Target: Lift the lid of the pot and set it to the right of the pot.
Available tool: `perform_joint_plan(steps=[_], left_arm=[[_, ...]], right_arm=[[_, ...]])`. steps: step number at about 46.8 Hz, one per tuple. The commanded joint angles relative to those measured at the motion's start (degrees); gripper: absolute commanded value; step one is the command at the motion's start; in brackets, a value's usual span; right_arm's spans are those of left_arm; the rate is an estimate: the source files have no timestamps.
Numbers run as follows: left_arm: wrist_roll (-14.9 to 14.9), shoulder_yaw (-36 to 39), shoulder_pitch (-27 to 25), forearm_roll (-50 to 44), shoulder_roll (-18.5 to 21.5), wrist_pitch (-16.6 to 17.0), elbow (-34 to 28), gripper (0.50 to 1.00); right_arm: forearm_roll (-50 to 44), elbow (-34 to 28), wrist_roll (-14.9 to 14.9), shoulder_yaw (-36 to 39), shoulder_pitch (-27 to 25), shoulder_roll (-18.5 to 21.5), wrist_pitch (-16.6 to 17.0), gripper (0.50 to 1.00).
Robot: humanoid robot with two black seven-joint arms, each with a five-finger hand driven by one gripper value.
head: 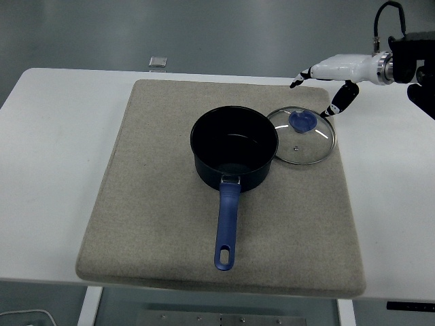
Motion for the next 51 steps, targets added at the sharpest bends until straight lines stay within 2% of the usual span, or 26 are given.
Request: perform_joint_plan(steps=[1,13,21,28,33,40,41,44,48,51], left_arm=[[0.0,0.0,0.0,0.0,0.0,0.0,0.0,1.0],[0.0,0.0,0.0,0.0,0.0,0.0,0.0,1.0],[0.0,0.0,0.0,0.0,0.0,0.0,0.0,1.0],[0.0,0.0,0.0,0.0,0.0,0.0,0.0,1.0],[0.0,0.0,0.0,0.0,0.0,0.0,0.0,1.0],[0.0,0.0,0.0,0.0,0.0,0.0,0.0,1.0],[0.0,0.0,0.0,0.0,0.0,0.0,0.0,1.0],[0.0,0.0,0.0,0.0,0.0,0.0,0.0,1.0],[0.0,0.0,0.0,0.0,0.0,0.0,0.0,1.0],[0.0,0.0,0.0,0.0,0.0,0.0,0.0,1.0]], right_arm=[[0.5,0.0,0.0,0.6,1.1,0.0,-0.8,0.897],[18.3,-0.3,0.0,10.3,1.4,1.3,-3.6,0.897],[33.6,-1.1,0.0,17.1,1.7,2.0,-7.9,0.897],[47.8,-1.5,0.0,22.6,2.3,2.1,-8.1,0.897],[58.4,-1.9,0.0,23.1,2.5,2.0,-8.2,0.897],[67.3,-2.6,0.0,23.2,1.9,2.2,-8.2,0.897],[68.3,-2.7,-0.4,23.2,1.8,2.3,-8.2,0.897],[71.2,-2.8,-4.0,23.4,1.4,2.6,-8.2,0.897],[75.4,-2.9,-10.8,24.1,-0.1,2.5,-8.4,0.897],[78.4,-2.9,-15.8,24.7,-0.4,2.5,-9.9,0.897]])
